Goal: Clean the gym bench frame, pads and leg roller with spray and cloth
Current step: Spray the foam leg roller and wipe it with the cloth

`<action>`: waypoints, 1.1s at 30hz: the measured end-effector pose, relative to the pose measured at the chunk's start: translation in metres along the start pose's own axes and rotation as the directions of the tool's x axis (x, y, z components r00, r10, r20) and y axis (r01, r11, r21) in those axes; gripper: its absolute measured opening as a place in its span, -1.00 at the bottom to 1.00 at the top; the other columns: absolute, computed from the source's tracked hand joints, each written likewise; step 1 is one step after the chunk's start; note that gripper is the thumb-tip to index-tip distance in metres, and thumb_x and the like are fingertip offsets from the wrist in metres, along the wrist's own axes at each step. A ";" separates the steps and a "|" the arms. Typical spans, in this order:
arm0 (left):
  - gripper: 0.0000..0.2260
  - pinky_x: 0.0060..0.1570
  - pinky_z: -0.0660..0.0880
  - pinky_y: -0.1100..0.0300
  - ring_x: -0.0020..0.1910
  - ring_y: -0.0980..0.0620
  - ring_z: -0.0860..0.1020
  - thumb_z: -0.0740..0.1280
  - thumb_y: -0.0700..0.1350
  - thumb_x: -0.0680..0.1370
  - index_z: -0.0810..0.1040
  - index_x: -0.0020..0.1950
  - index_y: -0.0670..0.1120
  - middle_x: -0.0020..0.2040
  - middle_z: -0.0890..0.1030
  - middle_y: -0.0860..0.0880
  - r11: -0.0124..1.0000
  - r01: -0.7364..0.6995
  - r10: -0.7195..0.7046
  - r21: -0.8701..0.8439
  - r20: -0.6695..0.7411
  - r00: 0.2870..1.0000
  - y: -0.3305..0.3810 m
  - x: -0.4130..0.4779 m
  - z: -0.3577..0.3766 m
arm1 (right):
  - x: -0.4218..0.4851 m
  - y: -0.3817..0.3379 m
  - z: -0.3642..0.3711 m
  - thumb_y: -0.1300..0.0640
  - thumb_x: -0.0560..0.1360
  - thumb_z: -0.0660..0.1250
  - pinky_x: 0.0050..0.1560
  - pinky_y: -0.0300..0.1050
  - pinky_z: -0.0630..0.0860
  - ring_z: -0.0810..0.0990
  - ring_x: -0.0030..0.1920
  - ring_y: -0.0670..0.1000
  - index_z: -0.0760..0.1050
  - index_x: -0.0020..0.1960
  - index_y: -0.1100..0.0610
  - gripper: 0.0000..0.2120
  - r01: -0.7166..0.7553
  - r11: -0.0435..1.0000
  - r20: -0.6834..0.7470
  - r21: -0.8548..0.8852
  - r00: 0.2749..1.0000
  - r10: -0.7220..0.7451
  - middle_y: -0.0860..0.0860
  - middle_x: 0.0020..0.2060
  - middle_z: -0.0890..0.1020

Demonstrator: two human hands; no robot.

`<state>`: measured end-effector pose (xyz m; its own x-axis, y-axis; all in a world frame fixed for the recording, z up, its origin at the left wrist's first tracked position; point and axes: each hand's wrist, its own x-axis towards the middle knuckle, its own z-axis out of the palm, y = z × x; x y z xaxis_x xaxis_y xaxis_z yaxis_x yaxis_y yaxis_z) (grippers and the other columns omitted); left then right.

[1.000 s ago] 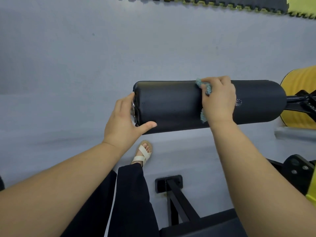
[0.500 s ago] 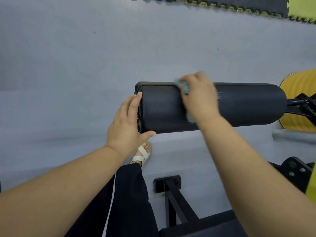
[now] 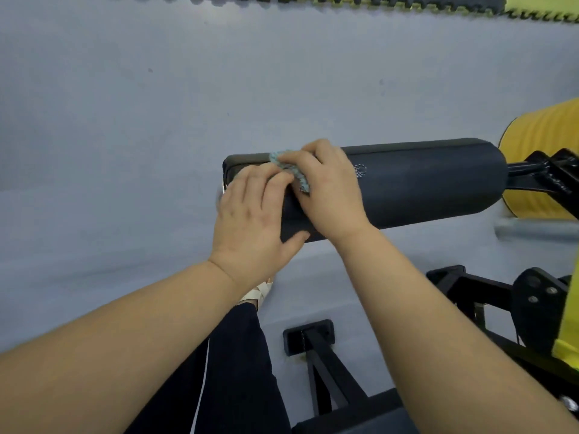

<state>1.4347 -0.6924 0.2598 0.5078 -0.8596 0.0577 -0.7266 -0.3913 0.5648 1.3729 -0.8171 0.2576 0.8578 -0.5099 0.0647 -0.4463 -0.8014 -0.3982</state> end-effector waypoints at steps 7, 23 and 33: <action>-0.23 0.45 0.01 -0.08 0.48 -0.18 0.11 0.38 0.19 0.40 0.19 0.48 -0.11 0.48 0.20 -0.16 0.958 -0.157 0.057 0.238 0.379 0.924 0.046 0.023 0.009 | -0.040 0.130 -0.055 0.10 0.51 0.23 0.05 0.03 0.44 0.47 -0.03 0.23 0.59 0.14 0.11 -0.73 -0.546 0.834 -0.321 -0.079 0.806 0.498 0.18 0.03 0.53; -0.19 0.07 0.42 0.04 0.26 -0.13 0.29 0.38 0.25 0.39 0.07 0.47 -0.06 0.34 0.24 -0.09 0.855 -0.146 -0.215 0.497 0.597 0.773 0.086 0.084 0.016 | -0.066 0.221 -0.088 0.14 0.50 0.23 -0.03 0.05 0.43 0.47 -0.09 0.26 0.58 0.13 0.13 -0.74 -0.659 0.751 -0.438 -0.033 0.686 0.582 0.21 0.02 0.53; -0.26 -0.25 0.32 0.12 0.17 -0.10 0.29 0.45 0.23 0.32 0.19 0.32 -0.05 0.22 0.25 -0.07 0.831 -0.115 -0.308 0.545 0.622 0.720 0.095 0.098 0.018 | -0.038 0.143 -0.060 0.19 0.37 0.31 -0.31 -0.09 0.40 0.45 -0.25 0.13 0.62 -0.07 0.03 -0.81 0.004 0.985 -0.116 -0.174 0.993 -0.025 0.08 -0.11 0.62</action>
<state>1.4070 -0.8197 0.3043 0.3015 -0.7024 -0.6447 -0.9142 -0.4050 0.0138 1.2611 -0.9305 0.2530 0.8334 -0.5227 0.1798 -0.4804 -0.8458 -0.2322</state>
